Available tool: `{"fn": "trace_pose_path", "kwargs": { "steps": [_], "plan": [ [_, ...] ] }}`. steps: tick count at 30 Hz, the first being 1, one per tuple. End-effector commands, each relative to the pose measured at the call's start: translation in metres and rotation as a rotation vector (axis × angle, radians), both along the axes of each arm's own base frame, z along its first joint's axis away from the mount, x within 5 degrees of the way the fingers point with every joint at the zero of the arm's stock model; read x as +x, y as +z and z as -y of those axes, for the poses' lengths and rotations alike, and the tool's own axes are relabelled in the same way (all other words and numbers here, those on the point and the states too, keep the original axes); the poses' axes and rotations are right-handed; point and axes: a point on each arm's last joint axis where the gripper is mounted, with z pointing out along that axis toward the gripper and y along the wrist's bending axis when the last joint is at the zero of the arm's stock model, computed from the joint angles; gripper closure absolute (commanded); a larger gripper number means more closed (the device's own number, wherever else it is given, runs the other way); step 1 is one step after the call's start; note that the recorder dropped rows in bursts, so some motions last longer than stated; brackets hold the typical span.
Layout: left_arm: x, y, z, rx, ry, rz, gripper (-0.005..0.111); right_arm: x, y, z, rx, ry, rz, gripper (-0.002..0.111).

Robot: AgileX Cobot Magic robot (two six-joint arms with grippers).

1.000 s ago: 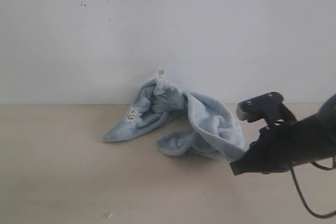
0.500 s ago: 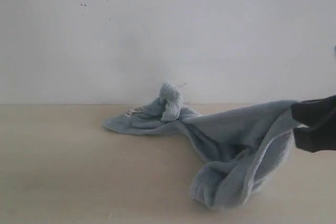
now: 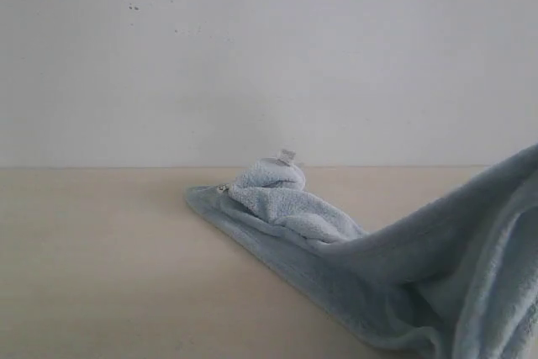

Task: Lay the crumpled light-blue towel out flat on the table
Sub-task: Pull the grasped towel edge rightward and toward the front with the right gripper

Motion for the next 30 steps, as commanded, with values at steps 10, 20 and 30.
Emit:
{"fn": "trace_pose_path", "kwargs": {
  "steps": [10,20,30],
  "plan": [
    [0.0,0.0,0.0,-0.007,0.002,0.013,0.103,-0.005,-0.003,0.057,-0.23,-0.582,-0.07,0.106],
    [0.0,0.0,0.0,-0.007,0.002,0.013,0.103,-0.011,0.009,0.071,-0.213,-0.754,0.053,0.106],
    [0.0,0.0,0.0,-0.007,0.002,0.013,0.103,-0.018,0.003,0.062,-0.128,-0.634,-0.018,0.106]
  ]
}}
